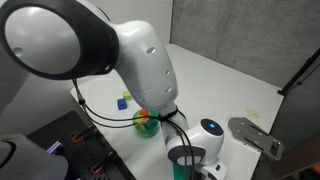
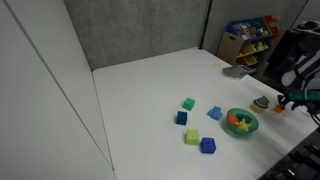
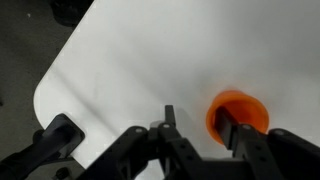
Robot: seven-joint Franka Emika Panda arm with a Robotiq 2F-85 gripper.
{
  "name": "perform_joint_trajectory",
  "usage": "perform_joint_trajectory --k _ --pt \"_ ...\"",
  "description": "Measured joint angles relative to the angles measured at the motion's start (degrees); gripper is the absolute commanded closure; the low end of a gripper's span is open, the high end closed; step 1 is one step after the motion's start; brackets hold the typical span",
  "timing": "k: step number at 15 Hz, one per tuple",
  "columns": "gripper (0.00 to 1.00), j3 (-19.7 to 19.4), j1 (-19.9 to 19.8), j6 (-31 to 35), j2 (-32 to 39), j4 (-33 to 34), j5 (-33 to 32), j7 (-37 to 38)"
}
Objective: Pick up the orange bowl and stack it onto the stacked bowls on the bottle right of the worktop
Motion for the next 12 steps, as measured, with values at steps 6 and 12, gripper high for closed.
perform_joint_trajectory --k 6,12 --pt "0.95 -0.1 -0.1 0.0 -0.1 0.2 0.8 0.0" --pt "0.96 -0.8 -0.3 0.0 -1.5 0.6 1.2 0.0"
